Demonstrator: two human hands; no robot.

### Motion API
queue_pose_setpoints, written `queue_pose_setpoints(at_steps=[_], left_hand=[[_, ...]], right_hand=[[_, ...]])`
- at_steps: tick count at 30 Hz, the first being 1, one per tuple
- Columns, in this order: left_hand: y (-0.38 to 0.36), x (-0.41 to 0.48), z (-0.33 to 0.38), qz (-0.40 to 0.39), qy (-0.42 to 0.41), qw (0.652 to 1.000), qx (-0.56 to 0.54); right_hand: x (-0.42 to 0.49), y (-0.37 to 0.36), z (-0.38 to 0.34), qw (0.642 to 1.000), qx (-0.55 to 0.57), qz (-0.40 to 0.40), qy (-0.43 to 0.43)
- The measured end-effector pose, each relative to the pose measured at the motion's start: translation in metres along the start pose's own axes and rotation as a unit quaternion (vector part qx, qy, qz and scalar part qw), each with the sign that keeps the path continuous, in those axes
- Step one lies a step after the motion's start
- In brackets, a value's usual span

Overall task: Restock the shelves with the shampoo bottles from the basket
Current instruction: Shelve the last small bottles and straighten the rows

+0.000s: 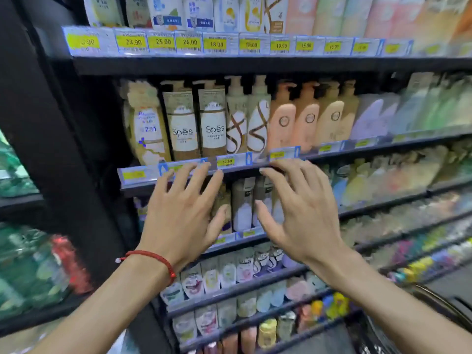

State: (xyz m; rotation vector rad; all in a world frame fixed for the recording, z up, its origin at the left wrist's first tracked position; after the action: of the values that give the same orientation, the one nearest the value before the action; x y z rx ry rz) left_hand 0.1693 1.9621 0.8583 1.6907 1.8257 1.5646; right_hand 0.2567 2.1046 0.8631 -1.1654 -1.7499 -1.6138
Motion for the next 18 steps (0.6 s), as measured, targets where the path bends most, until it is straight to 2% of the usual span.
queue_pose_setpoints(at_steps=[9,18], left_hand=[[-0.046,-0.027,0.135,-0.065,-0.099,0.988,-0.102],[-0.078,0.012,0.304,-0.084,-0.151,0.968,-0.184]], right_hand=[[-0.128,0.024,0.086,0.985,-0.099,-0.103,-0.095],[-0.223,0.064,0.235,0.956,-0.156,-0.174,-0.175]])
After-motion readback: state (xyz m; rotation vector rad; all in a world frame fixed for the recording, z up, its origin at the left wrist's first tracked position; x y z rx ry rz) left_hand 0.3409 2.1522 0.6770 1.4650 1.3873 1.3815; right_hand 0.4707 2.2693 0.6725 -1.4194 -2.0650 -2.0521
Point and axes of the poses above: each hand's wrist, its own x-axis towards the middle knuckle, its own y-axis out of the back of the hand, z = x × y, the point moved 9 cm from there along x, towards the middle knuckle, and after that the axes turned 15 degrees about -y, right-handed, at the moved point
